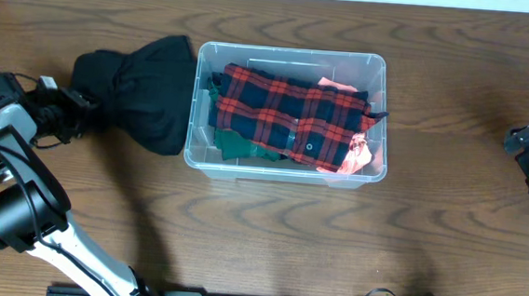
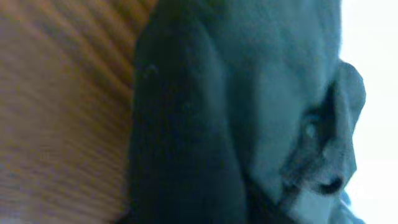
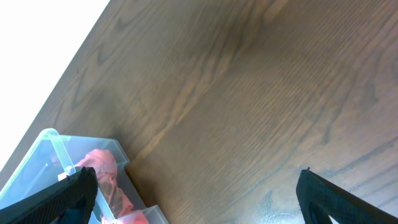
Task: Pack container
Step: 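Move the left gripper to the black garment and grasp it, then swing the black garment over the bin and drop it on top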
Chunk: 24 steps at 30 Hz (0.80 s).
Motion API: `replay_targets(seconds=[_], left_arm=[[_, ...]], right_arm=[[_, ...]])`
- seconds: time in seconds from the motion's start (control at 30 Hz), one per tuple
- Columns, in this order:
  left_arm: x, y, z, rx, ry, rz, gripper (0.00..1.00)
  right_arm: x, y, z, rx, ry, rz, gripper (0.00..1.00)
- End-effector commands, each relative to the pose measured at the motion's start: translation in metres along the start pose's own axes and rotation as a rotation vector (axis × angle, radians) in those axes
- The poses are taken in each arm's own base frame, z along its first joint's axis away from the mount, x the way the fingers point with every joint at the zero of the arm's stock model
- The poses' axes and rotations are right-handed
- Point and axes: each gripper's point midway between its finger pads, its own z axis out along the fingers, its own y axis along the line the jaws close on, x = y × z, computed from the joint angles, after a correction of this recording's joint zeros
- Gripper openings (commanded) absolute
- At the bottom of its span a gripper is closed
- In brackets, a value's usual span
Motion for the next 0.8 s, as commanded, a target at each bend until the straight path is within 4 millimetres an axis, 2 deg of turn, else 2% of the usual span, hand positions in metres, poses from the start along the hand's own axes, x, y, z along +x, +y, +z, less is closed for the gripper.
replay_targets(seconds=[0.0,0.17,0.3,0.33,0.4,0.53,0.63,0.77], left_arm=[[0.011,-0.014,-0.001,0.094,0.056,0.011,0.12],[0.021,-0.049,-0.040,0.135,0.051,0.035,0.06],[0.035,-0.099,-0.101,0.162,-0.020,0.117,0.06],[0.044,-0.117,-0.123,0.174,-0.049,0.149,0.06],[0.060,-0.142,-0.154,0.193,-0.091,0.205,0.05],[0.108,-0.195,-0.222,0.254,-0.219,0.351,0.06],[0.145,-0.226,-0.259,0.323,-0.288,0.392,0.06],[0.196,-0.275,-0.295,0.487,-0.320,0.465,0.06]], right_arm=[[-0.001,-0.001,0.000,0.000,0.000,-0.008,0.99],[-0.001,-0.001,0.000,0.000,0.001,-0.008,0.99],[-0.001,-0.001,0.000,0.000,0.001,-0.008,0.99],[-0.001,-0.001,0.000,0.000,0.001,-0.008,0.99],[-0.001,-0.001,0.000,0.000,0.001,-0.008,0.99],[-0.001,-0.001,0.000,0.000,0.001,-0.008,0.99],[-0.001,-0.001,0.000,0.000,0.001,-0.008,0.99],[-0.001,-0.001,0.000,0.000,0.001,-0.008,0.99]])
